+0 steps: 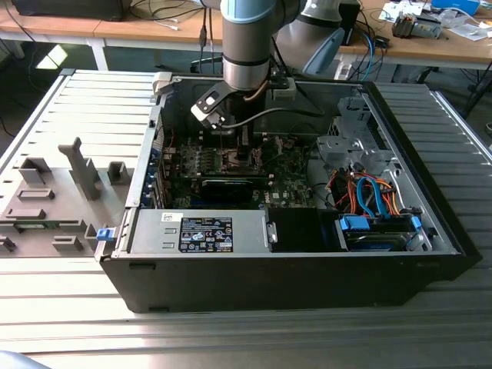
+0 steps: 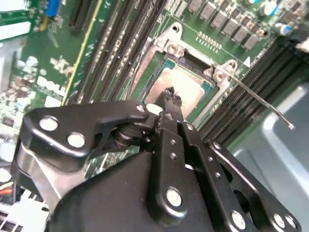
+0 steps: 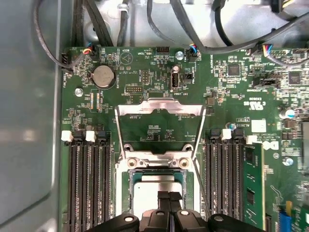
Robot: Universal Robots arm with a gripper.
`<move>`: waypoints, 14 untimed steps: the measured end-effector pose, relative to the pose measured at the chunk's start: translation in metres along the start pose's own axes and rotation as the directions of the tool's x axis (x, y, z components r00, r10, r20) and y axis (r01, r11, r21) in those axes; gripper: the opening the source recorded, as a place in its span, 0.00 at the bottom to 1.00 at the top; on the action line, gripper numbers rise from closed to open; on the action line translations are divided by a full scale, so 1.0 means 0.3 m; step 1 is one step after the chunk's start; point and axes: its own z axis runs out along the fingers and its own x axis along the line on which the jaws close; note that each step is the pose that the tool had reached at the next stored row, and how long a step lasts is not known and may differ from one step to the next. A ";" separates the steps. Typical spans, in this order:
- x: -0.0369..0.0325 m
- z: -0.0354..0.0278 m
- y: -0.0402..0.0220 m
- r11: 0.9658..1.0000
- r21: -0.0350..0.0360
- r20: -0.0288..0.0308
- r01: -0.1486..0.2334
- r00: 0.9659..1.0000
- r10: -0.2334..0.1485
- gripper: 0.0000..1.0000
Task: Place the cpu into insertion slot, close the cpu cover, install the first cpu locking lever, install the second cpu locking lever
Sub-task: 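Place the cpu into insertion slot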
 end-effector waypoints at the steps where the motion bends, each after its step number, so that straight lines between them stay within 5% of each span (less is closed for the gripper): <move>1: 0.000 -0.016 0.001 1.000 0.000 0.000 0.000 1.000 0.000 0.11; 14: -0.001 -0.033 0.026 1.000 0.008 0.000 0.000 1.000 0.000 0.11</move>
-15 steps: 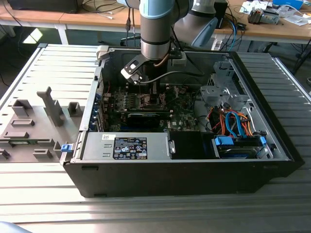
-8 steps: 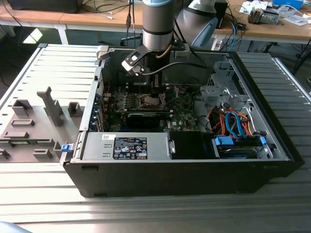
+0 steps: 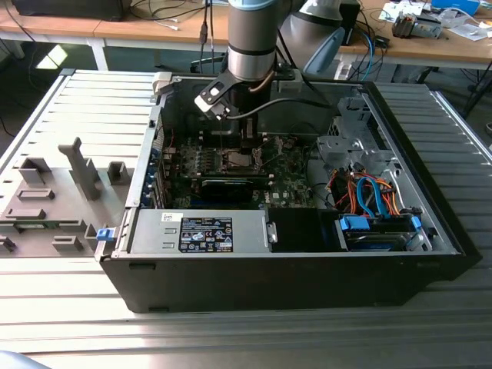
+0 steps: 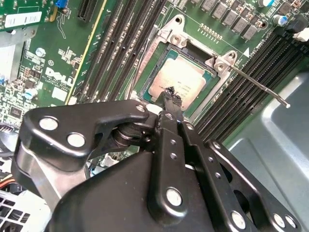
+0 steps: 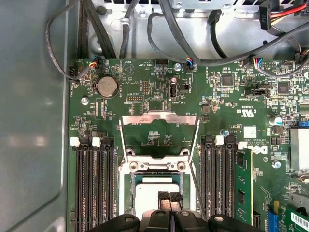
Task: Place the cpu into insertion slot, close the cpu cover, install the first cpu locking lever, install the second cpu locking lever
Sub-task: 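Place the cpu into insertion slot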
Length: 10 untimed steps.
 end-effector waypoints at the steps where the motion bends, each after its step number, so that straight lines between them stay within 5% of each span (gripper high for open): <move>1: 0.000 -0.002 0.000 1.000 0.000 0.000 0.000 1.000 0.000 0.11; 10: -0.001 -0.044 0.001 1.000 0.000 0.000 0.000 1.000 0.000 0.11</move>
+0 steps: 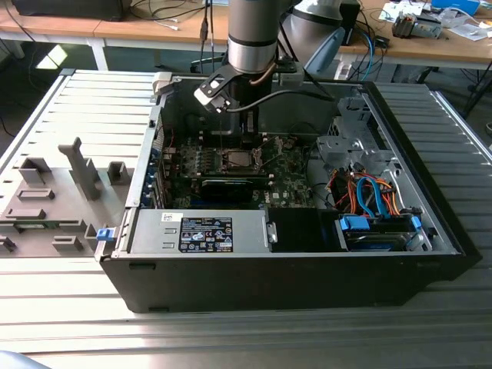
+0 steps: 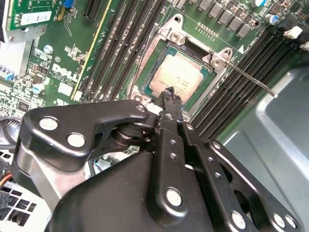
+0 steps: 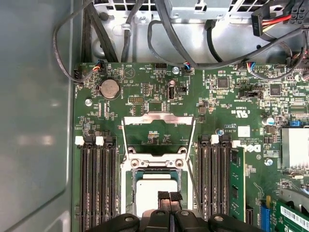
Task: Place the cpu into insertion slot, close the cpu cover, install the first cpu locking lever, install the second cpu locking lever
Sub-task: 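Place the cpu into insertion slot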
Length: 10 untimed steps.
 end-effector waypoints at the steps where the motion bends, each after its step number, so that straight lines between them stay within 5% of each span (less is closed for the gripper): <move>1: 0.000 -0.004 0.000 1.000 0.000 0.000 0.000 1.000 0.000 0.11; 10: -0.001 -0.028 0.001 1.000 0.000 0.000 0.000 1.000 0.000 0.11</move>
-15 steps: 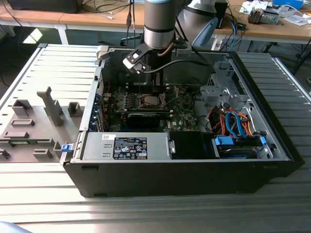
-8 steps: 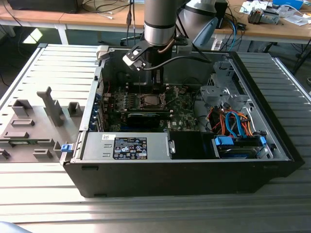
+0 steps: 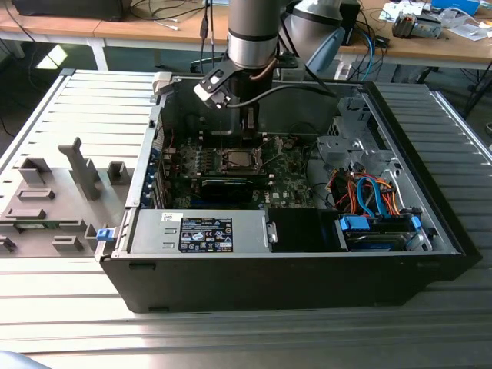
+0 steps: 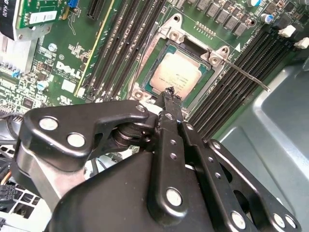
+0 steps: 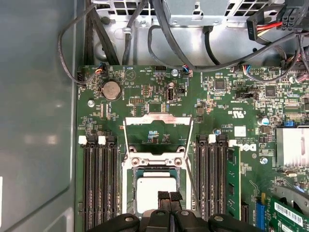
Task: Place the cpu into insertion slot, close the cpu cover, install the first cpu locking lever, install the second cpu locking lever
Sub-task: 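Place the cpu into insertion slot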
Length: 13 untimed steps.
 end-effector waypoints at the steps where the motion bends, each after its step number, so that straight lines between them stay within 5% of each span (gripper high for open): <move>1: 0.000 -0.004 0.000 1.000 0.000 0.000 0.000 1.000 0.000 0.11; 13: -0.002 -0.067 0.002 1.000 0.000 0.000 0.000 1.000 0.000 0.11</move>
